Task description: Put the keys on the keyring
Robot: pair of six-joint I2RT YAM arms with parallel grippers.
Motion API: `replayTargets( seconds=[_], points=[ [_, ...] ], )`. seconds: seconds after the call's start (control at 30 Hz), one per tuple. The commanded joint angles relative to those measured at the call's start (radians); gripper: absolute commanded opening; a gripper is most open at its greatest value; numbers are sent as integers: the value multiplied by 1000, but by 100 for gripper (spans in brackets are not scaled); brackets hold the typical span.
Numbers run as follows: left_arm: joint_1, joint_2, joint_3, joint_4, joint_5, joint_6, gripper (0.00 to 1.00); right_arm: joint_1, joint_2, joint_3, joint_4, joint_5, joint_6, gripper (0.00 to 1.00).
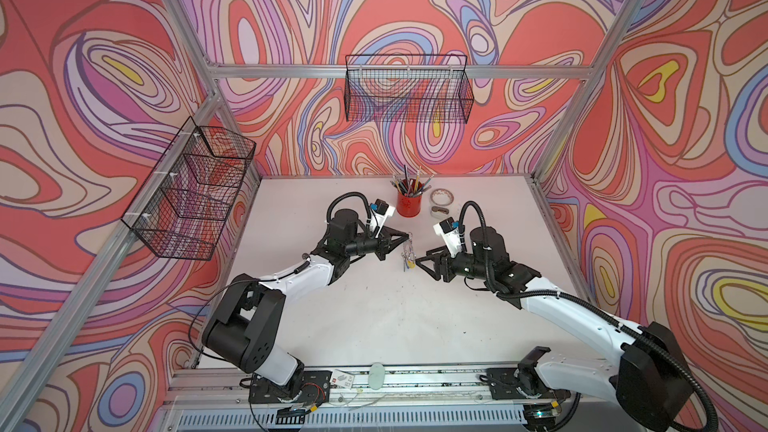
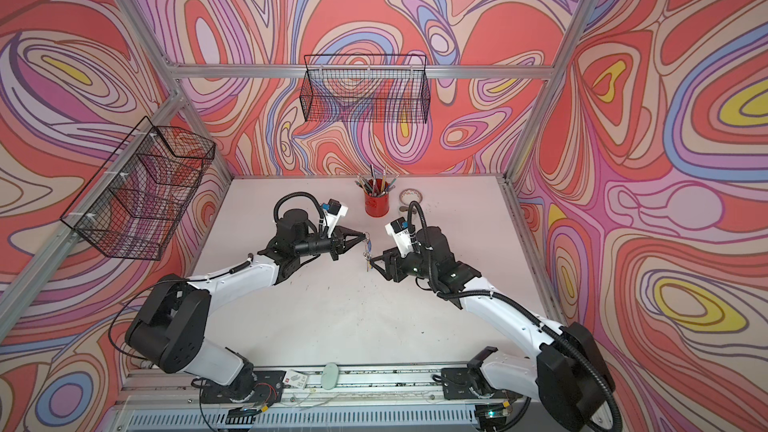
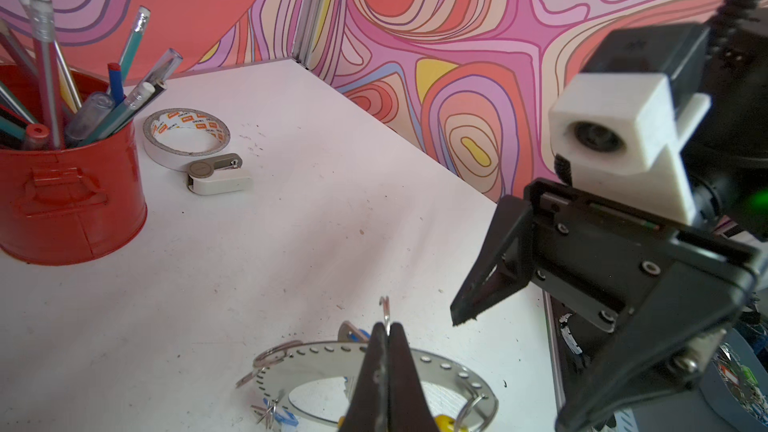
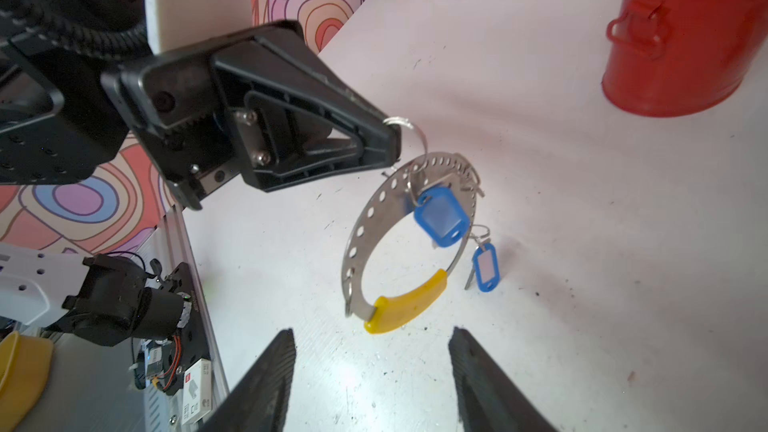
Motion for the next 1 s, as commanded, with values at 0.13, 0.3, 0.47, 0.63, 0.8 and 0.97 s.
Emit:
replayTargets(
  seconds=[0.13, 0.3, 0.47, 0.63, 0.8, 0.97],
  points=[
    [4, 24, 22, 9, -11, -17, 0, 57, 70, -8, 86, 38, 38, 59],
    [3, 26, 27, 5, -20, -20, 0, 66, 109, -16, 91, 90, 31, 52],
    [4, 28, 39, 6, -14, -36, 0, 69, 113, -50, 144, 128, 41, 47],
    [3, 32, 46, -14, -17, -28, 0, 70, 126, -67, 233, 182, 60, 41],
    [4, 34, 50, -17, -27, -45, 0, 72, 144, -94, 305, 199, 70, 38],
    [4, 33, 80, -65, -51, -65, 0, 101, 156, -137, 372, 217, 72, 48]
  ],
)
